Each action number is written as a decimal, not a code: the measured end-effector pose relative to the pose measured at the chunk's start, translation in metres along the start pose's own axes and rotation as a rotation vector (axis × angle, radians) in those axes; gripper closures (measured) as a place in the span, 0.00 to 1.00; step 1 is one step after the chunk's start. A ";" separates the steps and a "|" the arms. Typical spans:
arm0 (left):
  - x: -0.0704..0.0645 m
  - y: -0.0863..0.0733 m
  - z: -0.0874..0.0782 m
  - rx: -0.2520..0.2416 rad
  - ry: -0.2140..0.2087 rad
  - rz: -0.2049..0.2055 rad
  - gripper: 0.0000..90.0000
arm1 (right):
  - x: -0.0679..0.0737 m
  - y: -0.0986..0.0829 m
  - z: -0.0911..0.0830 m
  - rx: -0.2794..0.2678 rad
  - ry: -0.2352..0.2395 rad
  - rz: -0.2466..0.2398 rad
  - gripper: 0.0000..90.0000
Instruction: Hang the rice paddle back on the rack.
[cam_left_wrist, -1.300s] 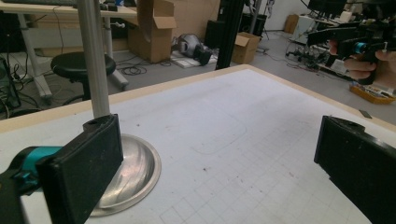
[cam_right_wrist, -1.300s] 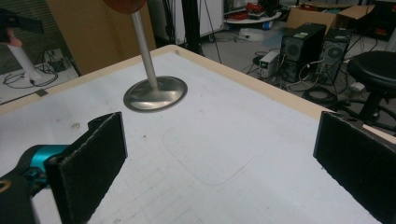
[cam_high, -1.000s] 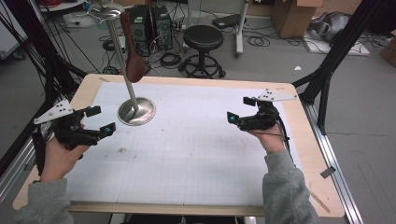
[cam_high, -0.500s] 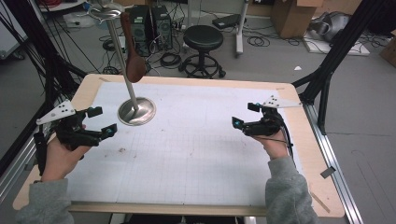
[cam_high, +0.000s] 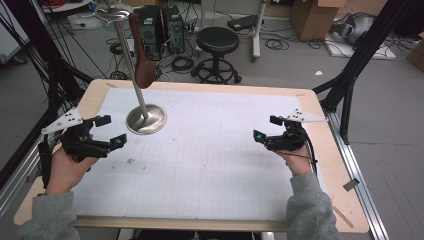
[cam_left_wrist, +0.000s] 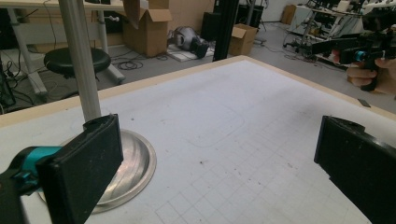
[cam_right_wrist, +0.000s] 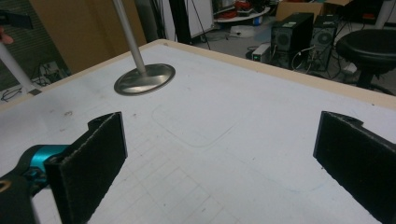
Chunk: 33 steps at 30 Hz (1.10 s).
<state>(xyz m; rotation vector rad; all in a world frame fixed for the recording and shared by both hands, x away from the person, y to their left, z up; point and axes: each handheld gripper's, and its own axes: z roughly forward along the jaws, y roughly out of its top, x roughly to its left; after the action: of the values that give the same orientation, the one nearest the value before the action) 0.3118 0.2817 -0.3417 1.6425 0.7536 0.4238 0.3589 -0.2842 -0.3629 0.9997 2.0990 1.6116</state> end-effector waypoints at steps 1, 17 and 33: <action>0.000 0.000 0.000 0.000 0.000 0.000 0.02 | -0.001 -0.001 -0.001 0.002 -0.001 0.004 0.02; -0.001 -0.001 0.001 0.007 0.001 0.002 0.02 | -0.008 -0.005 -0.016 -0.023 -0.021 0.028 0.02; 0.000 -0.003 0.002 0.013 0.005 -0.002 0.02 | -0.015 -0.017 -0.031 -0.026 -0.050 0.043 0.02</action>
<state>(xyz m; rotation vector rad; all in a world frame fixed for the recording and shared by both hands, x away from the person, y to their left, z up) 0.3125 0.2806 -0.3453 1.6533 0.7630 0.4229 0.3449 -0.3186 -0.3716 1.0719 2.0320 1.6132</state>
